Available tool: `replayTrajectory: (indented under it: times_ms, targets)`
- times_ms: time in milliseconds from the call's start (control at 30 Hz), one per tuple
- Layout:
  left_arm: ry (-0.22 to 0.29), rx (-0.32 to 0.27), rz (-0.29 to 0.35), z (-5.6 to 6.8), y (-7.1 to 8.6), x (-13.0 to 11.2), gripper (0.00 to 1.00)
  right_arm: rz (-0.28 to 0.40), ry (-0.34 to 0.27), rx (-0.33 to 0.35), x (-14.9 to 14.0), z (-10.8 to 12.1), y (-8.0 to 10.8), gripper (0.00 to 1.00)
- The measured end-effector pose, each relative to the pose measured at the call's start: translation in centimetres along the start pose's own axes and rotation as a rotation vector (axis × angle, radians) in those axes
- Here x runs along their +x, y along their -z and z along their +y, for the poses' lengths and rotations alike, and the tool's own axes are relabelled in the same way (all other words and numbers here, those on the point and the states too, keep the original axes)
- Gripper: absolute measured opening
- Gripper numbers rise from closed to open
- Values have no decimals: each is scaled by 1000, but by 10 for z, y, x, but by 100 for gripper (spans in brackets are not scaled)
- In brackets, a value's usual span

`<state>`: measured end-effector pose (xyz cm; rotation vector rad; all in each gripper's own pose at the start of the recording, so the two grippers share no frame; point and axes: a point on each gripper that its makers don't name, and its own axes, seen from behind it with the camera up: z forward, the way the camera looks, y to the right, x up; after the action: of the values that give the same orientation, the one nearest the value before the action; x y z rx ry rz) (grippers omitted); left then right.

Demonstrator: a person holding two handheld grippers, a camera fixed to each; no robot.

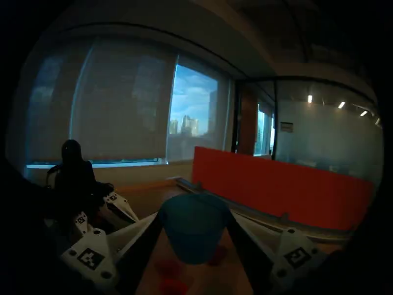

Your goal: Pour water

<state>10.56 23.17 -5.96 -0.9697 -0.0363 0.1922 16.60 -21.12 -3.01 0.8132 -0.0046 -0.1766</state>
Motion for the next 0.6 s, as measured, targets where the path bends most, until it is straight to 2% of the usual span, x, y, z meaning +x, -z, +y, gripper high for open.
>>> replayTrajectory:
  times_ms: [300, 600]
  targets:
    - [3, 21, -26, -9, 10, -6, 88, -22, 4, -47, -17, 17, 16, 91]
    - [-13, 24, -87, -12, 16, -20, 88, -66, 15, -55, -39, 21, 24, 92]
